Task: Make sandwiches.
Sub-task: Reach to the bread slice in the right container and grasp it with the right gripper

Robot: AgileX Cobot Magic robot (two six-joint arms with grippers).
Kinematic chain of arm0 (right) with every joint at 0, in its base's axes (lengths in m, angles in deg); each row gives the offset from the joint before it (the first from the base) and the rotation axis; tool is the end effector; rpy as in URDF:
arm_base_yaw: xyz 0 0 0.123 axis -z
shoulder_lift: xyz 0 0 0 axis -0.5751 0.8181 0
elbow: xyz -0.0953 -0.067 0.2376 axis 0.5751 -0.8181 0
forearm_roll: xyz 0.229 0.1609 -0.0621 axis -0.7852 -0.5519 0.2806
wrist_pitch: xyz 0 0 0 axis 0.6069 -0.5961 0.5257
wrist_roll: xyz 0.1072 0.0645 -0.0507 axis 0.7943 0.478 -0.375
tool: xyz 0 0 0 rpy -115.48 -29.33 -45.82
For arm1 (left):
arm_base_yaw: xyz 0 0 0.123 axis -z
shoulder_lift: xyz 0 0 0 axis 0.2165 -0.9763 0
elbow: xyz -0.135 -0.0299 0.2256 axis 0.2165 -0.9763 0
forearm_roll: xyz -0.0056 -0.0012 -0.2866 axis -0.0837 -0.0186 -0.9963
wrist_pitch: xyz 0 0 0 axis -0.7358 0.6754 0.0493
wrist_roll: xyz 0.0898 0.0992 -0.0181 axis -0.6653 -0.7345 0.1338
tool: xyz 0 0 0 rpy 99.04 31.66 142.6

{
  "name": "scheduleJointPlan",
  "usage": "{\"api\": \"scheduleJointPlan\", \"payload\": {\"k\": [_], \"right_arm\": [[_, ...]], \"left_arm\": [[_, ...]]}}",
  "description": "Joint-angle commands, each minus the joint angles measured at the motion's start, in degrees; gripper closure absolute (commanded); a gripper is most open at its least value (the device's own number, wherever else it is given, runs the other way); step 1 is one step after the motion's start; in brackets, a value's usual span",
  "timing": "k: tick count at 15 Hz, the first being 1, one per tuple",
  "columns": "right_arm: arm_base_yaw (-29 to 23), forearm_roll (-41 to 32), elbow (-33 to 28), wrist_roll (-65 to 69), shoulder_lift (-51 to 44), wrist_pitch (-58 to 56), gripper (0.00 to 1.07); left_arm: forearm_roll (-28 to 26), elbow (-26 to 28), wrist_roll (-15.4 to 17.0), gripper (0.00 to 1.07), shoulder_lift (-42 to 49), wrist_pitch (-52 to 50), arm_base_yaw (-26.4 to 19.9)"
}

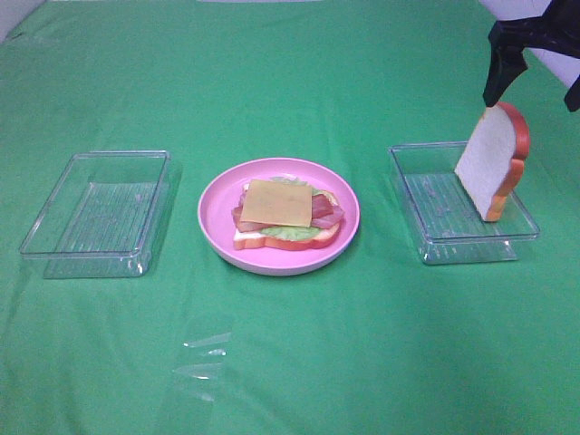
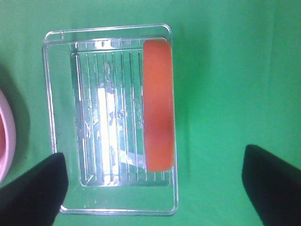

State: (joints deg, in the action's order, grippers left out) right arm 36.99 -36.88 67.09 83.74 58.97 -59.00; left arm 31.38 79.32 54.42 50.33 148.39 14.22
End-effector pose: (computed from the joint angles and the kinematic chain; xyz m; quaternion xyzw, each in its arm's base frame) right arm 0.4664 -0.0075 0.1938 -0.0060 0.9899 0.0241 0.1398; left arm 0.0819 -0.0100 0.2772 0.0202 0.8534 -0.0363 0.5196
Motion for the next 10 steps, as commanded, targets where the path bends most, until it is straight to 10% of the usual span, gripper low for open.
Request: {"api": "scheduleJointPlan", "payload": {"k": [1, 10], "right_arm": [[0.40, -0.46, 0.34, -0.69, 2.41, 1.26, 0.11], [0.40, -1.72, 0.34, -0.63, 9.68, 3.04, 0.14]], "left_arm": [[-0.17, 0.06, 0.23, 0.09, 1.03, -0.57, 0.00], [-0.17, 0.06, 0.23, 0.09, 1.03, -0.57, 0.00]]}}
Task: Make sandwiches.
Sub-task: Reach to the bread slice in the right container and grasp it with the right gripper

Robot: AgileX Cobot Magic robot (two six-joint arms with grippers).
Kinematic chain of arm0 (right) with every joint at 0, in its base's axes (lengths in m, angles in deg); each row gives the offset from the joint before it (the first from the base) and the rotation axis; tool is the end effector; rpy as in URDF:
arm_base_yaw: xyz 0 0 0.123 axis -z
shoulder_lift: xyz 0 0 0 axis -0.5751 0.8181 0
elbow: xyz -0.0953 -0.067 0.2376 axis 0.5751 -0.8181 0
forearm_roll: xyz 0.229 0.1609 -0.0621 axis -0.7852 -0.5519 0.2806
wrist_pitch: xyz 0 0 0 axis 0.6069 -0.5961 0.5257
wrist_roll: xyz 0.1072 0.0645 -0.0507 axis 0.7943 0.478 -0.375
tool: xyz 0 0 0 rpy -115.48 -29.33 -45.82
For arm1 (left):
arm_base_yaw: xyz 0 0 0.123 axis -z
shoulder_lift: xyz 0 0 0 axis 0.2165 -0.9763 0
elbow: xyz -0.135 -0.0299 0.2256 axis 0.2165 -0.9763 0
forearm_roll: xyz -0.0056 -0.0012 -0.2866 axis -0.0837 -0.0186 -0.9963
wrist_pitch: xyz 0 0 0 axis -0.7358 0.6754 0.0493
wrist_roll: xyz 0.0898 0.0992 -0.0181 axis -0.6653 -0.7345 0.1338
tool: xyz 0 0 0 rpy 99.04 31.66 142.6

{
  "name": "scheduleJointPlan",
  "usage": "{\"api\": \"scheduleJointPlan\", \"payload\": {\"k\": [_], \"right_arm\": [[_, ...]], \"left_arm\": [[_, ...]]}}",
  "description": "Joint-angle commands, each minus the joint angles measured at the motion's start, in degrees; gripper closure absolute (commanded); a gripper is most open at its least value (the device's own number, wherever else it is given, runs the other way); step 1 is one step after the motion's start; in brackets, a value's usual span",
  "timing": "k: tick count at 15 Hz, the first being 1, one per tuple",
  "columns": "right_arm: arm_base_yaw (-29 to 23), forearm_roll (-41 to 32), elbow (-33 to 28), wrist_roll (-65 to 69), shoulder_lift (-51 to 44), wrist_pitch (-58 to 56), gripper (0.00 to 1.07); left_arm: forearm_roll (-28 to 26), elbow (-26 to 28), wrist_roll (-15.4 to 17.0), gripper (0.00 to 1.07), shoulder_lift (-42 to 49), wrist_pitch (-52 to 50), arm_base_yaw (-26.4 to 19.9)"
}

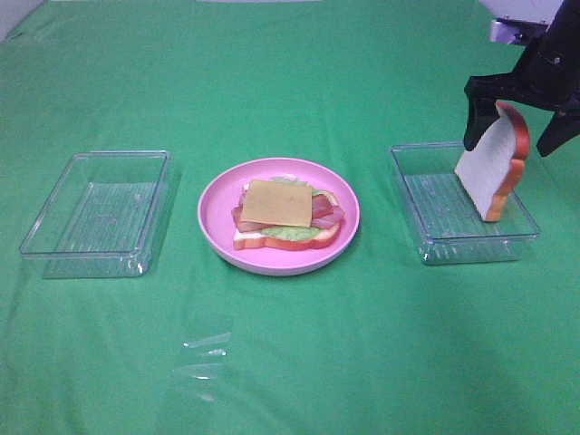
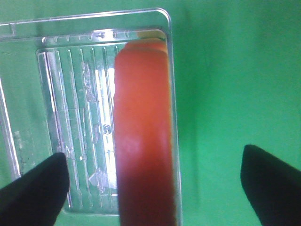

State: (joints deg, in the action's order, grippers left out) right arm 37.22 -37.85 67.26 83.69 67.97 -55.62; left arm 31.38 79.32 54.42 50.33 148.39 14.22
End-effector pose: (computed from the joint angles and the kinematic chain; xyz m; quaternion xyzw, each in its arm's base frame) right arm 0.4803 -0.0081 0.1222 0.0019 0.9951 0.0328 0.0931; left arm 0.0819 -0.0100 0.2772 0.0202 0.8534 -0.0363 0.5196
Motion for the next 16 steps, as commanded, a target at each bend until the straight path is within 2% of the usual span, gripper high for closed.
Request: {"api": "scheduleJointPlan", "payload": {"k": [1, 2, 3, 4, 6, 11, 12, 13, 14, 16], "right_arm": [[0.17, -0.74, 0.17, -0.57, 0.92, -0.40, 0.14], [0.17, -0.74, 0.17, -0.57, 0.97, -0.40, 0.17], [0.17, -1.60, 0.17, -0.52, 0.97, -0.52, 0.34], [0.17, -1.78, 0.17, -0.46, 0.97, -0.52, 0.39], [0.17, -2.01, 0.17, 0.06, 0.97, -0.23, 0.58], [0.11, -2.23, 0.17, 0.06, 0.97, -0.46, 0.58], [0.11, -2.64, 0.17, 0.06, 0.97, -0.57, 0.60], [0.11, -2.64, 0.17, 0.06, 0.97, -0.63, 0.65], [0.11, -2.64, 0.17, 0.06, 0.97, -0.63, 0.72], [0.11, -2.23, 0.17, 1.60, 0.92, -1.09, 1.07]], "left_arm": [[-0.17, 0.06, 0.23, 0.09, 1.03, -0.57, 0.00], [-0.17, 0.06, 0.23, 0.09, 1.03, -0.57, 0.00], [-0.17, 0.06, 0.23, 0.09, 1.03, -0.57, 0.00], [-0.17, 0.06, 0.23, 0.09, 1.03, -0.57, 0.00], [-0.17, 0.06, 0.23, 0.09, 1.03, -0.57, 0.00], [-0.17, 0.06, 0.23, 0.09, 1.03, -0.57, 0.00], [-0.17, 0.06, 0.23, 0.09, 1.03, -0.57, 0.00], [-0.17, 0.06, 0.23, 0.09, 1.03, -0.57, 0.00], [-0.17, 0.06, 0.23, 0.09, 1.03, -0.57, 0.00], [-0.17, 0.06, 0.23, 0.09, 1.03, -0.57, 0.00]]}}
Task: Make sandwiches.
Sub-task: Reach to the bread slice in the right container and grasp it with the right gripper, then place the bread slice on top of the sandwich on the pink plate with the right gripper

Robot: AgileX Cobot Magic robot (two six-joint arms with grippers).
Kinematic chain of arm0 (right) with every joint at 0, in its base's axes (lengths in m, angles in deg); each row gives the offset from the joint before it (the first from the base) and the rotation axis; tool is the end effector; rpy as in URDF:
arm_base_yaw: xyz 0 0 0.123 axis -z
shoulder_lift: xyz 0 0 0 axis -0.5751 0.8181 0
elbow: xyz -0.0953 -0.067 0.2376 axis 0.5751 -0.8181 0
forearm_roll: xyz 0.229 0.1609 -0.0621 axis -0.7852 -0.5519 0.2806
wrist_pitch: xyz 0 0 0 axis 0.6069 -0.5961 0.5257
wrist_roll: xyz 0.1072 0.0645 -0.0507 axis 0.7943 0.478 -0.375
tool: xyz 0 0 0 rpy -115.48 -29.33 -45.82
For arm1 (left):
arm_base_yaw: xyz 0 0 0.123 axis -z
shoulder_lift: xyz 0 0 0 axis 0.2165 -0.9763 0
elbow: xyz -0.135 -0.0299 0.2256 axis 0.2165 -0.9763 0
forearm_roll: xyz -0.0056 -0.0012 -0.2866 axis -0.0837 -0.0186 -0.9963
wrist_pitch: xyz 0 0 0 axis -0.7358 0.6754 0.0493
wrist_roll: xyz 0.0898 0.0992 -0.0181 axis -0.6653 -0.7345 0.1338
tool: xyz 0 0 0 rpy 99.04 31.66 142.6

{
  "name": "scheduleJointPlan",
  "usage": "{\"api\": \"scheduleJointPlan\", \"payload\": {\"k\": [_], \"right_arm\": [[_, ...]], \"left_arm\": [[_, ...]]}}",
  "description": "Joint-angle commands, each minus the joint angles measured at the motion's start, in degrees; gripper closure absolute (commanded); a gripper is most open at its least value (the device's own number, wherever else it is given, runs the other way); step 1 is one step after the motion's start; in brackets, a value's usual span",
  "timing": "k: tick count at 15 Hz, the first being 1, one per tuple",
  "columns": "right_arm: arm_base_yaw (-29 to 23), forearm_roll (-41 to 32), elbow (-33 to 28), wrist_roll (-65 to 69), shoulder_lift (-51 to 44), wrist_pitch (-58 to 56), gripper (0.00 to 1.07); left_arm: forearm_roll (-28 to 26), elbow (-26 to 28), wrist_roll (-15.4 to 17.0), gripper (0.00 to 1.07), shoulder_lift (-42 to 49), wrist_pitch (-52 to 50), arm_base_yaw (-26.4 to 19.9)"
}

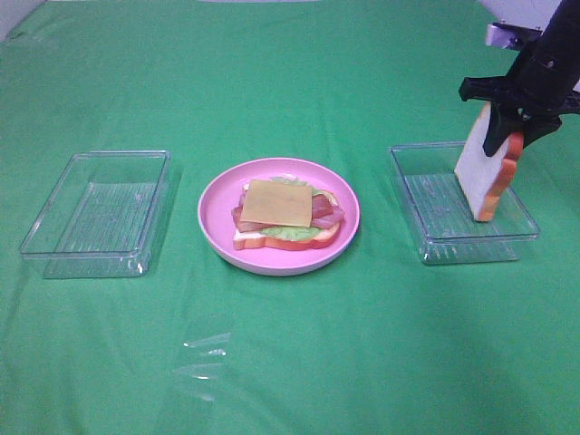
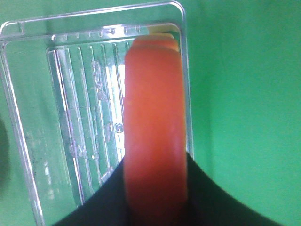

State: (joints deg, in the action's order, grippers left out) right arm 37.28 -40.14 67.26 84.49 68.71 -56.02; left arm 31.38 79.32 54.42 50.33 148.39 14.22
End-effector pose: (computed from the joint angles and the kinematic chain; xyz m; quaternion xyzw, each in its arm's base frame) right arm 0.4796 -0.0037 0.1163 0.0171 0.9950 0.0523 0.0837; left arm 0.0819 -0.0100 0.2772 0.0202 0.8534 -0.0363 0.5196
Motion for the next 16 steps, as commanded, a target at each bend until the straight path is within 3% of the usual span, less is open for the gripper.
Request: {"api": "scheduleJointPlan", "payload": {"k": [1, 5, 11, 13, 16], "right_arm": [[0.06, 0.06, 0.17, 0.80, 0.17, -0.52, 1.07], [0.06, -0.40, 0.17, 0.92, -0.80, -2.35, 1.07], [0.06, -2.52, 0.06, 1.03, -10.71, -11.00, 1.07], [0.06, -9.97, -2.98, -0.06, -16.04, -8.59, 1.07], [-0.06, -27.16, -13.46, -8.42, -23.89, -1.09, 1.07]], "left_arm": [[-0.17, 0.06, 0.23, 0.09, 1.03, -0.57, 0.00], [-0.17, 0.06, 0.23, 0.09, 1.03, -0.57, 0.00], [-0.17, 0.06, 0.23, 0.09, 1.03, -0.57, 0.00], [-0.17, 0.06, 0.23, 0.09, 1.03, -0.57, 0.00], [-0.17, 0.06, 0.23, 0.09, 1.03, -0.57, 0.00]]}}
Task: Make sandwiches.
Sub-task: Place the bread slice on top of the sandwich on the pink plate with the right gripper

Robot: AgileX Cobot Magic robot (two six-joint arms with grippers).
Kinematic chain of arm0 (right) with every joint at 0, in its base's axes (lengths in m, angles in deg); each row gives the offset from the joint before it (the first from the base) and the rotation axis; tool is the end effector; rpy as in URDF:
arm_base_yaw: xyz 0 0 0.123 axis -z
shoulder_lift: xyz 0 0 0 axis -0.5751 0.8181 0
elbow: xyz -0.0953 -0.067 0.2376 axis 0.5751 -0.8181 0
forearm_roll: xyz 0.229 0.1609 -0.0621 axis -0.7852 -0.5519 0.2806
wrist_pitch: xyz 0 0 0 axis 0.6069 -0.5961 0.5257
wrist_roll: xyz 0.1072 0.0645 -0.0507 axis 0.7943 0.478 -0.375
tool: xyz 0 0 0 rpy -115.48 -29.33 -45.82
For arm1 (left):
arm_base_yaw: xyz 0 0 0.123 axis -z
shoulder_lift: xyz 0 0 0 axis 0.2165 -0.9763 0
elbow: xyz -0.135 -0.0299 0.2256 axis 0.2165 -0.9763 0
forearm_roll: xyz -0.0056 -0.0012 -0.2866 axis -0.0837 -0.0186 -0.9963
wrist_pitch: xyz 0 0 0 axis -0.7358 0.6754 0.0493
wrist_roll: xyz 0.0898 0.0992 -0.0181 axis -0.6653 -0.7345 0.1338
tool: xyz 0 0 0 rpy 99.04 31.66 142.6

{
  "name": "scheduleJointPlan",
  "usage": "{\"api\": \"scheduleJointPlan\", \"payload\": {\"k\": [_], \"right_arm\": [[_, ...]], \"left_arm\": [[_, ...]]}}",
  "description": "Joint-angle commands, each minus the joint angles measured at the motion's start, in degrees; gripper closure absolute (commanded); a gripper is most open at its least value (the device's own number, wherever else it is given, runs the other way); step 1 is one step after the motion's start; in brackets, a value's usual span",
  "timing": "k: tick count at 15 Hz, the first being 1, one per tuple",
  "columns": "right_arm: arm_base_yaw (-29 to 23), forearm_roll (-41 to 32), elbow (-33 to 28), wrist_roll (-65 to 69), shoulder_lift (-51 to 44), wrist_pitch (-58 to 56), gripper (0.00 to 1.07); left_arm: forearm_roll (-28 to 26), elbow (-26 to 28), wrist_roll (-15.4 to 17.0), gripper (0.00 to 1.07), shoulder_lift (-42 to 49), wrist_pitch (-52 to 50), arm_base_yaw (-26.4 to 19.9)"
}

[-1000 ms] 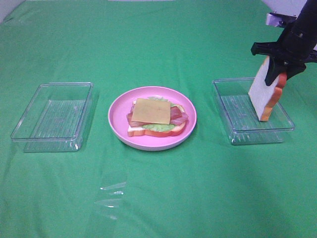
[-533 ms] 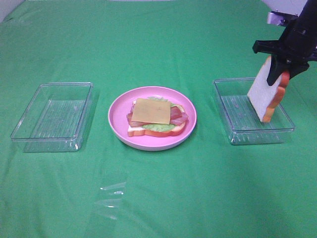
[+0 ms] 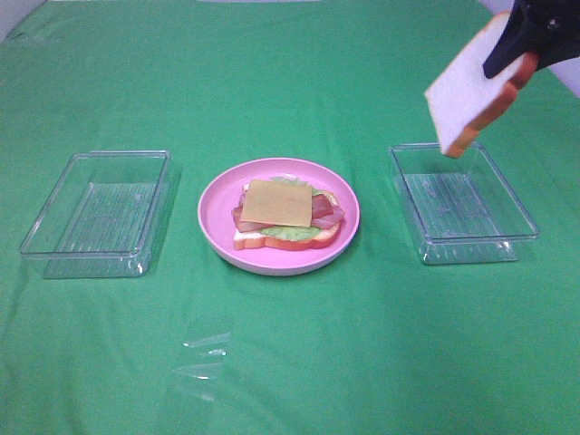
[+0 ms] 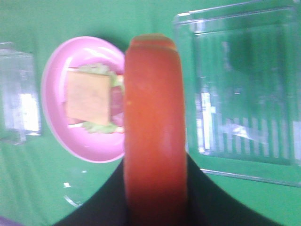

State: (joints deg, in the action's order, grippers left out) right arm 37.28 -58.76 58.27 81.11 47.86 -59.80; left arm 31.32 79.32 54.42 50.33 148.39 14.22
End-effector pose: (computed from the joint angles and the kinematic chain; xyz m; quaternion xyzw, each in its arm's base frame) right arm 0.4278 0.0372 0.2416 0.0215 0.9654 0.2026 0.1630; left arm 0.0819 -0.0101 0.2772 0.0203 0.8534 -0.0369 0.5195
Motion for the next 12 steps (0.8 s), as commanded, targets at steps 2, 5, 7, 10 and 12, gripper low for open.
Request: {"api": "scheduleJointPlan", "payload": {"k": [2, 5, 7, 10, 12], "right_arm": [[-0.06, -16.90, -9.17, -9.63, -4.01, 3.04, 1.07], [-4.35, -29.74, -15.64, -17.82, -1.89, 9.63, 1.07], [-9.05, -32.72, -15.64, -17.82, 1.03, 15.76, 1.07], [-14.15, -38.73, -14.90, -20.28, 7.16, 19.31, 1.07], [-16.90, -40.16, -12.26, -21.03, 12.95, 19.42, 1.07]], "left_arm": [[-0.11, 0.06, 0.23, 0.09, 1.03, -0.57, 0.00], [-0.11, 0.06, 0.23, 0.09, 1.03, -0.57, 0.00], [-0.11, 0.06, 0.23, 0.09, 1.03, -0.57, 0.00], [-0.11, 0.06, 0.23, 0.09, 1.03, -0.57, 0.00], [-0.11, 0.06, 0.23, 0.09, 1.03, -0.57, 0.00]]}}
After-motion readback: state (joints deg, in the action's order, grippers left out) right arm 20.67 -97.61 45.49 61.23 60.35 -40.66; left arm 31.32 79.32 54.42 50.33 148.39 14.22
